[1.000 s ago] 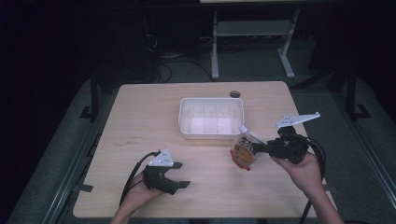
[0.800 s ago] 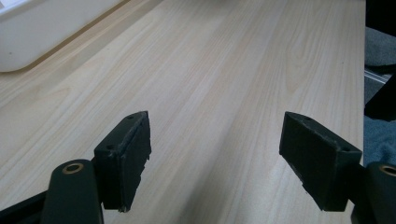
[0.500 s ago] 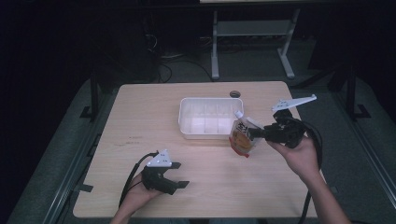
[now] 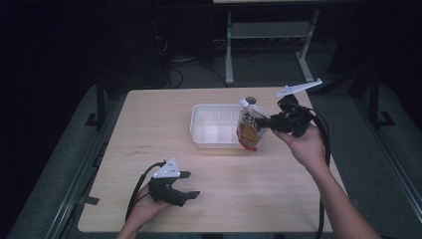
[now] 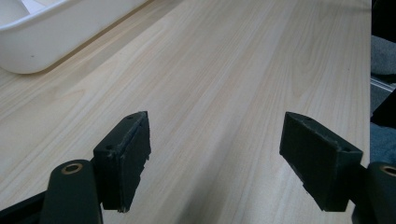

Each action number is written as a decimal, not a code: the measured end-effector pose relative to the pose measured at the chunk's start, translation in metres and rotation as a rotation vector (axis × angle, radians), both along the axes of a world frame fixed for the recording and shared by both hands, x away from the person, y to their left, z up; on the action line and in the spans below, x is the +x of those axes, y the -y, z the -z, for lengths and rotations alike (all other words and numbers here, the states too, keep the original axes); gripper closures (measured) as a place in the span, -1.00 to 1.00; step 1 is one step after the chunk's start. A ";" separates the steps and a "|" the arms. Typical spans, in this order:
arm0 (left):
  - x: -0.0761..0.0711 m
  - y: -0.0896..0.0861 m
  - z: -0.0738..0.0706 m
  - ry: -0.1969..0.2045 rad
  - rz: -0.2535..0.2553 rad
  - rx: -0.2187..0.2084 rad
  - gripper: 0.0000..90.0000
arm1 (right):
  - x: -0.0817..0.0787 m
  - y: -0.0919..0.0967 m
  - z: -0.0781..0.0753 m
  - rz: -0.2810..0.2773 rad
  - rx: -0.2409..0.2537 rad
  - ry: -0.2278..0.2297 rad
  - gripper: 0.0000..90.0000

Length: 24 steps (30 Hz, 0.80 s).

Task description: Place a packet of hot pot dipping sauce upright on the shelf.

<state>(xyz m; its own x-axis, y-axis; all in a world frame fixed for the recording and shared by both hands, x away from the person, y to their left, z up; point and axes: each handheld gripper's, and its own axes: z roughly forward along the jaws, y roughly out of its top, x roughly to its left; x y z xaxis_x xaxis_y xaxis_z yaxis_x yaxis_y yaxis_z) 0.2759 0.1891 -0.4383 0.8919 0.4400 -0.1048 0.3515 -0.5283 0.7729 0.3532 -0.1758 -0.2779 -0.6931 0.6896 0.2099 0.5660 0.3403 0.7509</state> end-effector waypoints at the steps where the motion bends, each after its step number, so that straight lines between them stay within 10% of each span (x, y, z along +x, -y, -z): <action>1: 0.000 0.000 0.001 0.002 0.000 0.005 -0.46 | 0.003 -0.001 -0.001 0.006 -0.001 0.003 0.97; 24: 0.001 -0.006 -0.001 0.013 -0.021 0.005 -0.46 | 0.055 -0.019 -0.004 0.126 -0.012 -0.007 0.97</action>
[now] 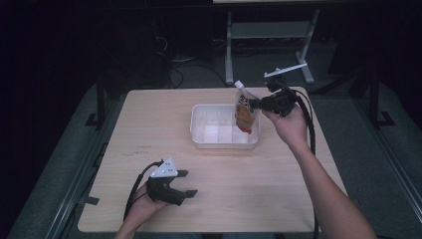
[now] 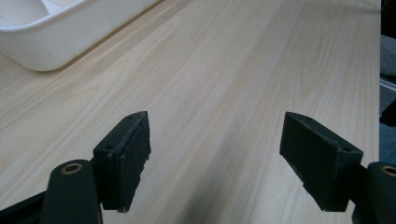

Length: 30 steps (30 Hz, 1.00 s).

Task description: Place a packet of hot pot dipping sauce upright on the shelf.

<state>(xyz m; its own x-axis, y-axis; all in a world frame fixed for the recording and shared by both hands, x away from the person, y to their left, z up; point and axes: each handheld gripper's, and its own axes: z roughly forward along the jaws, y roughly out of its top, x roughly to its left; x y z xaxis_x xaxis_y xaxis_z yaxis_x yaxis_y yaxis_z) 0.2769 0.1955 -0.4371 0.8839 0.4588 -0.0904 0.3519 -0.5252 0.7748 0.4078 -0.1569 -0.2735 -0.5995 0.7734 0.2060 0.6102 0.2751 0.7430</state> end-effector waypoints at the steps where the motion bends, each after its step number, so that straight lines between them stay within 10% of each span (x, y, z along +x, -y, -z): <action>1: 0.000 0.000 0.000 0.001 -0.001 0.001 -0.46 | 0.004 -0.002 0.000 0.007 -0.001 -0.003 0.97; 30: 0.000 -0.003 -0.002 0.016 -0.011 -0.009 -0.47 | 0.040 -0.019 0.030 0.127 -0.030 -0.034 0.97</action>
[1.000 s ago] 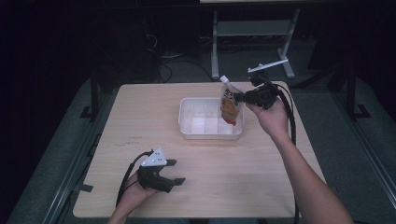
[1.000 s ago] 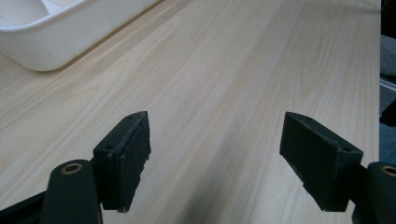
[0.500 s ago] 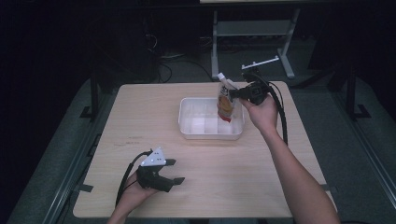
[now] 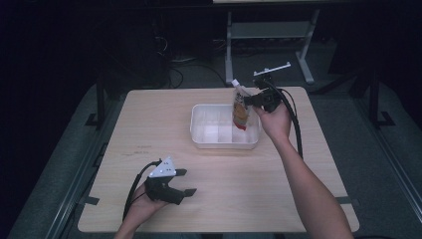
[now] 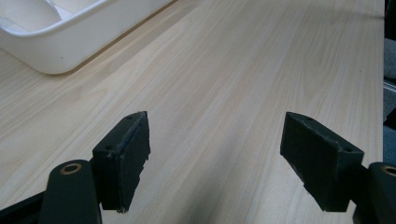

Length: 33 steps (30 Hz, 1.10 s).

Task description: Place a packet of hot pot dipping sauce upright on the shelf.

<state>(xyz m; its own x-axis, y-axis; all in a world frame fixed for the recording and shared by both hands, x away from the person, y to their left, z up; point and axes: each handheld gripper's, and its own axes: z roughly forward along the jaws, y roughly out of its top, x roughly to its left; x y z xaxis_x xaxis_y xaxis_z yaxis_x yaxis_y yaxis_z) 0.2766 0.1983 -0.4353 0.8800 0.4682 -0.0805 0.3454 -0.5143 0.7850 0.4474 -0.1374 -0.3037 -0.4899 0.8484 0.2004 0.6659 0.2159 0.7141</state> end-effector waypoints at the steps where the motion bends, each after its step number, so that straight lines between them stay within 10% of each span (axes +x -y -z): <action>1: 0.000 0.000 0.000 0.000 0.000 -0.001 -0.47 | 0.001 0.000 0.002 0.007 0.004 0.001 0.97; 33: 0.000 -0.001 -0.001 0.004 -0.002 0.005 -0.47 | 0.012 -0.011 0.034 0.012 -0.031 -0.104 0.95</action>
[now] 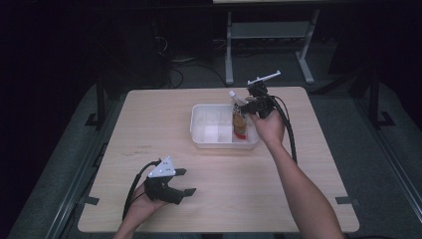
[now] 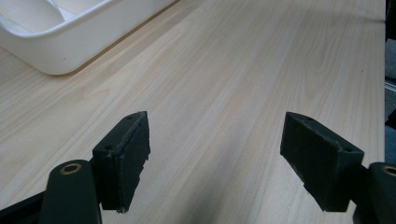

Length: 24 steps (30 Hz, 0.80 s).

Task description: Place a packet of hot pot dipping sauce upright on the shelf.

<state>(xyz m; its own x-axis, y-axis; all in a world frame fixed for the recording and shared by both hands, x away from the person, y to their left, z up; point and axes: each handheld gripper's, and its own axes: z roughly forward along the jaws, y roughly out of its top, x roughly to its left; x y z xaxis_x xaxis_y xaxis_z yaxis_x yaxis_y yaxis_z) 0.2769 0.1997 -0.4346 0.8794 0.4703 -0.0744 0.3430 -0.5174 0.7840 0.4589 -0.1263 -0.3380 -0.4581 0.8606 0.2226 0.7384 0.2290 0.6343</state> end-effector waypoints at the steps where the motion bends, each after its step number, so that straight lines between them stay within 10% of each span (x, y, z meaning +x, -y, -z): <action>1: 0.000 0.000 0.000 0.000 0.000 0.000 -0.47 | 0.000 0.000 0.000 0.000 0.000 0.000 0.95; 24: 0.000 0.000 0.001 0.013 -0.008 0.004 -0.49 | -0.008 0.011 0.004 -0.033 0.008 -0.039 0.70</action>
<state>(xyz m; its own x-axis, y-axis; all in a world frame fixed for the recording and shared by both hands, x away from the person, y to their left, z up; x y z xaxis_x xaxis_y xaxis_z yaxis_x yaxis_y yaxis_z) 0.2770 0.1998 -0.4356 0.8763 0.4778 -0.0614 0.3372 -0.5173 0.7866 0.4508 -0.1377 -0.3419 -0.4774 0.8430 0.2479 0.7545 0.2487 0.6074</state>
